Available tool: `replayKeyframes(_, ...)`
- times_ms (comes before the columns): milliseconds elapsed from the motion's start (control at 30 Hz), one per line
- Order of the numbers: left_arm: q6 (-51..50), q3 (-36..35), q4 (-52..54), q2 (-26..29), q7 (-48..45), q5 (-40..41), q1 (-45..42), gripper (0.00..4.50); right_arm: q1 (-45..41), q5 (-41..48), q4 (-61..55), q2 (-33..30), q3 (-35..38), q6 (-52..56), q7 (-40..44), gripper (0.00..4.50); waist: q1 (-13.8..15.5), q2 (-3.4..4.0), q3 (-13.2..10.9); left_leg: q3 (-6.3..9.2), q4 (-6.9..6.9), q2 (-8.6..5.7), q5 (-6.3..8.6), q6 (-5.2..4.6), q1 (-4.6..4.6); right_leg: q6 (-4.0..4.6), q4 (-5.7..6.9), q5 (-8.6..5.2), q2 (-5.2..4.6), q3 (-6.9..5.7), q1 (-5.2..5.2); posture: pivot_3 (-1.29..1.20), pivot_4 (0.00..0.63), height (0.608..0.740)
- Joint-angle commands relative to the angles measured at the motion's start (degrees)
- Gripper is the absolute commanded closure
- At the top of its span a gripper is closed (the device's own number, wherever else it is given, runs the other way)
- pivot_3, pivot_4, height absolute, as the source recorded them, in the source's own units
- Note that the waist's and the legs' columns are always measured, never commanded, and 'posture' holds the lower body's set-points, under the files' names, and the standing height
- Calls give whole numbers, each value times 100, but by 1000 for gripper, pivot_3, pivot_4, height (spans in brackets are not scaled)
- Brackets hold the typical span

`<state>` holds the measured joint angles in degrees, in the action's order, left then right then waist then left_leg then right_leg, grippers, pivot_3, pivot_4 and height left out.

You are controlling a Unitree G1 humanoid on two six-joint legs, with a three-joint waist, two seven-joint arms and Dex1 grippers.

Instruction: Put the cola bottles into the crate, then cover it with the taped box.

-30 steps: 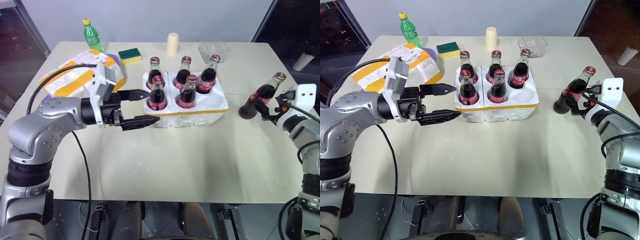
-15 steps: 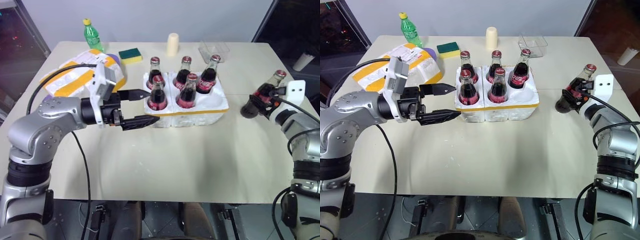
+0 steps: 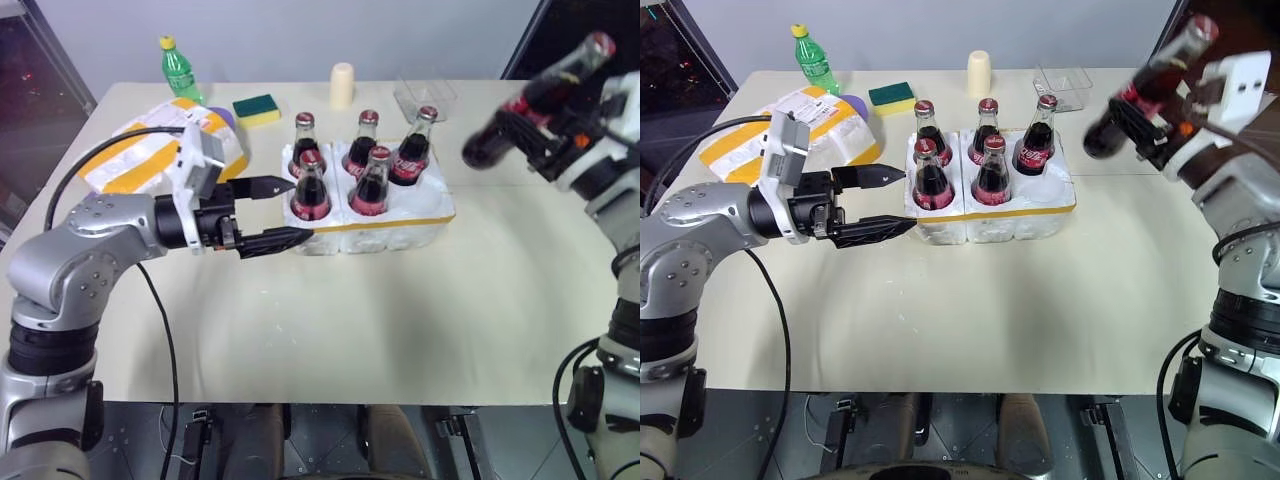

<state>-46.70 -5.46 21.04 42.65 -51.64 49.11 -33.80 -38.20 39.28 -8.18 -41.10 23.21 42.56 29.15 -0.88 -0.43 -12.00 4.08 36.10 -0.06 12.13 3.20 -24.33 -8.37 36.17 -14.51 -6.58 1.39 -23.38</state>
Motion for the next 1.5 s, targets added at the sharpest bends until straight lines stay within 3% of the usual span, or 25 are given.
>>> replayKeyframes(33, 143, -214, 141, 76, 22, -27, 23, 0, -89, 305, -460, -110, -56, 272, 90, 1865, 25, -1, 0, 1, 2, 0, 0, 0, -1, 0, -1, 0, 0, 0, 1, 0, 150, 739)
replayKeyframes(400, 191, -274, 183, 110, 94, -47, 77, 0, 379, -364, -526, -185, -1191, 184, 487, 1865, -4, -1, 0, 0, 2, 0, 0, 0, -5, 0, -2, 0, -1, 0, -4, 0, 150, 739)
replayKeyframes(633, 224, -244, 168, 120, 107, -78, 44, 0, 296, -1104, 140, 110, -1845, -144, 487, 1865, -14, -2, 0, 0, 3, 0, 0, 0, -4, 0, -1, 0, 0, 0, -4, 0, 150, 739)
replayKeyframes(833, 222, -212, 160, 117, 93, -104, -18, 0, 291, -1383, 774, 315, -1949, -215, 519, 1865, -11, -8, 4, 0, 4, 0, 0, 0, -3, 0, -1, 0, 0, 0, -2, 0, 150, 739)
replayKeyframes(867, 218, -213, 161, 120, 91, -103, -21, 0, 308, -1403, 804, 317, -1930, -209, 528, 782, -12, -8, 4, 0, 6, 0, 0, 0, -1, 0, -1, 0, 0, 0, 1, 0, 150, 739)
replayKeyframes(933, 212, -216, 153, 133, 81, -106, -26, 0, 344, -1397, 759, 290, -1855, -179, 553, 49, -11, -14, 8, 0, 7, 0, 0, 0, 7, 0, -1, 0, 0, 0, 9, 0, 150, 739)
replayKeyframes(1133, 188, -320, 169, 250, 93, -103, 79, 0, 468, -1046, 57, 18, -1367, 317, 620, 49, 25, -15, 8, 1, 13, -1, 0, 1, 9, 1, -3, 0, 0, 0, 19, 0, 150, 739)
replayKeyframes(1267, 282, -582, 181, 600, 113, -326, 410, 0, 631, -459, -690, -572, -622, 928, 854, 49, 10, -12, 6, 2, 1, -1, 0, 0, 4, 1, -2, 0, -1, 0, 4, 0, 150, 739)
replayKeyframes(1367, 544, -664, -65, 978, 227, -936, 653, 0, 772, 87, -1059, -1095, -17, 1318, 1214, 49, -11, -12, 6, 2, -7, 0, 1, -1, 2, 1, -1, -1, 0, -2, -2, 0, 150, 739)
replayKeyframes(1500, 1430, -441, -746, 1679, 525, -2463, 1106, 0, 1005, 805, -1300, -1793, 738, 1648, 1910, 49, -23, -12, 6, -2, -7, 0, 1, -1, 9, 6, -3, -3, 0, 0, 2, 0, 150, 739)
